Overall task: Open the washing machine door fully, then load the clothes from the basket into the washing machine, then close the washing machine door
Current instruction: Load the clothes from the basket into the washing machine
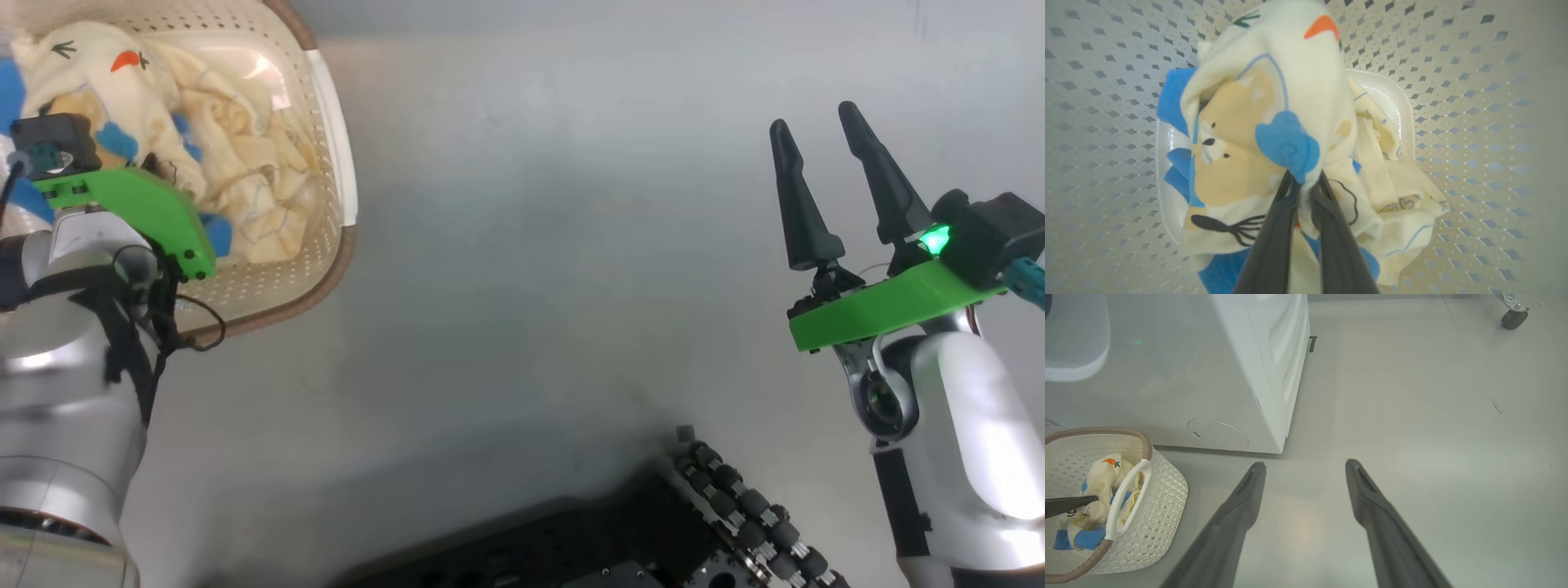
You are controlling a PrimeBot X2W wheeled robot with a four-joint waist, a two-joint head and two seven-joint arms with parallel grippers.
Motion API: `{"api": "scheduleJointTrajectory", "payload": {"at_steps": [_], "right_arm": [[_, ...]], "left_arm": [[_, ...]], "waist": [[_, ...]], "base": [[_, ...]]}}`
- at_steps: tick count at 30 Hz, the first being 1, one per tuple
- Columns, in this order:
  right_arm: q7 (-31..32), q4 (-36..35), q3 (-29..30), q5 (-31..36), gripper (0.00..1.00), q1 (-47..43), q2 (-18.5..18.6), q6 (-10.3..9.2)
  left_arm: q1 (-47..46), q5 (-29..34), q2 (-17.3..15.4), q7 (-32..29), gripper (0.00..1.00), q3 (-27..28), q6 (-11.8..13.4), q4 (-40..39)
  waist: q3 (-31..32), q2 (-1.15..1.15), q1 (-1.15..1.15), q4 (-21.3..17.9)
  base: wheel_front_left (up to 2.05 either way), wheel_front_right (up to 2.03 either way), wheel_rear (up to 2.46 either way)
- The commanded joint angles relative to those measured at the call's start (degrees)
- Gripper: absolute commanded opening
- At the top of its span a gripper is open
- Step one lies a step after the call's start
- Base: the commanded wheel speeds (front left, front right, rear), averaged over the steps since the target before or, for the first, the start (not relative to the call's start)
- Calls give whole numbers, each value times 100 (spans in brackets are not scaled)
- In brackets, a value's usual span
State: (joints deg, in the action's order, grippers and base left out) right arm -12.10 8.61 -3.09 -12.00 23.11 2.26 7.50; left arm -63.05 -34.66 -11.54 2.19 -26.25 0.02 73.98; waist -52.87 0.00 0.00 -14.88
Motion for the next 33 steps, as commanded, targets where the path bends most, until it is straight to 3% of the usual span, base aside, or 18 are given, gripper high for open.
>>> {"api": "scheduleJointTrajectory", "payload": {"at_steps": [1,7,15,26,33], "right_arm": [[-41,-98,-28,61,100,-114,62,-1],[-38,35,63,131,100,-121,62,-1],[22,144,252,292,100,-288,62,-1],[269,-27,560,569,100,-712,62,-1],[442,-138,674,697,100,-1011,62,-1]], "left_arm": [[97,92,-150,187,0,20,23,-49],[88,291,-5,941,0,-188,52,-116],[376,373,180,1271,0,-194,158,-601],[1685,714,134,1279,0,290,600,-2740],[2496,849,102,1280,0,432,734,-3611]], "waist": [[143,0,0,113],[614,0,0,297],[1298,0,0,486],[2357,0,0,722],[3041,0,0,801]], "base": [[0,0,0],[0,0,0],[0,0,0],[0,0,0],[0,0,0]]}}
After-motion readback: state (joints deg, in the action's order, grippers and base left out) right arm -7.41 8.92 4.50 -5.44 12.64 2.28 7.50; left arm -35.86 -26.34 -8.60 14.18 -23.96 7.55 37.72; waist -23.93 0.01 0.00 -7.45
